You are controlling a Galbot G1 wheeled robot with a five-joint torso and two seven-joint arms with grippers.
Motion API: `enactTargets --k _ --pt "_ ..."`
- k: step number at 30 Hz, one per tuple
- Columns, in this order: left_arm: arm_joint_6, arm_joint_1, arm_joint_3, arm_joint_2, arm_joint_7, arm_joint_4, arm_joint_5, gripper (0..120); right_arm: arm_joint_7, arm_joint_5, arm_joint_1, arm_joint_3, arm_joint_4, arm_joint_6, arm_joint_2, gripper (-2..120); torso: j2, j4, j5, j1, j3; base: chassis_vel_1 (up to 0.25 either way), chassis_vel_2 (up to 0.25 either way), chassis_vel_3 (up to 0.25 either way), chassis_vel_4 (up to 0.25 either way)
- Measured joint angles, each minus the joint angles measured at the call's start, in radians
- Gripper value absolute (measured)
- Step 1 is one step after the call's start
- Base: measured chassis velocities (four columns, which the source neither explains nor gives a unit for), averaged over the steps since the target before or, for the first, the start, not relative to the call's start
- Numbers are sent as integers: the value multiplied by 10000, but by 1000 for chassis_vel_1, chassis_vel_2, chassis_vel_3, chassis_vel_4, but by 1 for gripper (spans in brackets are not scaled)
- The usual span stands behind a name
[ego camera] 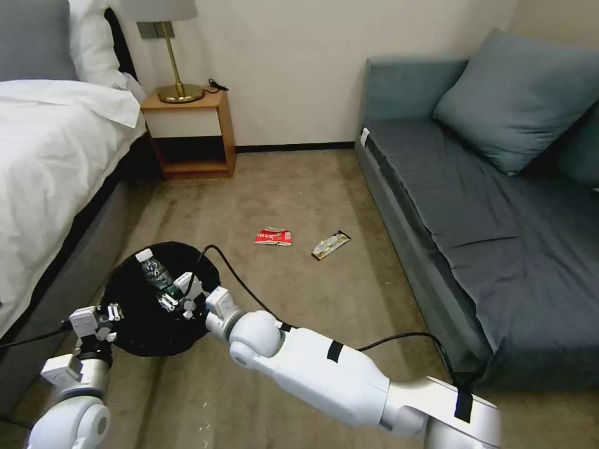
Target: Pick up the trash bin, then pick up the garbage on the floor and place it into the trash bin.
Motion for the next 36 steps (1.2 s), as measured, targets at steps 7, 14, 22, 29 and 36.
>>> enactTargets --k 7,14,22,29,36 --pt "-64 -77 -47 14 18 159 -37 5 91 -231 -182 -146 -11 49 -88 68 0 -1 1 0 0 0 0 0 0" --pt "-89 -41 -90 43 31 190 -93 5 141 -218 -189 -114 138 42 -65 96 -1 -1 2 -1 0 0 0 0 0" --pt "-132 -54 -179 109 35 286 -144 5 250 688 -302 184 1113 -235 -441 100 0 0 3 0 0 0 0 0 0" --pt "-135 -28 -322 272 48 289 -292 5 541 1039 -843 1198 1751 -94 -1092 100 0 -2 4 0 -1 0 0 0 0" --pt "-203 122 -413 272 55 293 -352 5 156 423 -1303 2364 900 789 -1698 100 0 -1 5 -1 0 0 0 0 0"
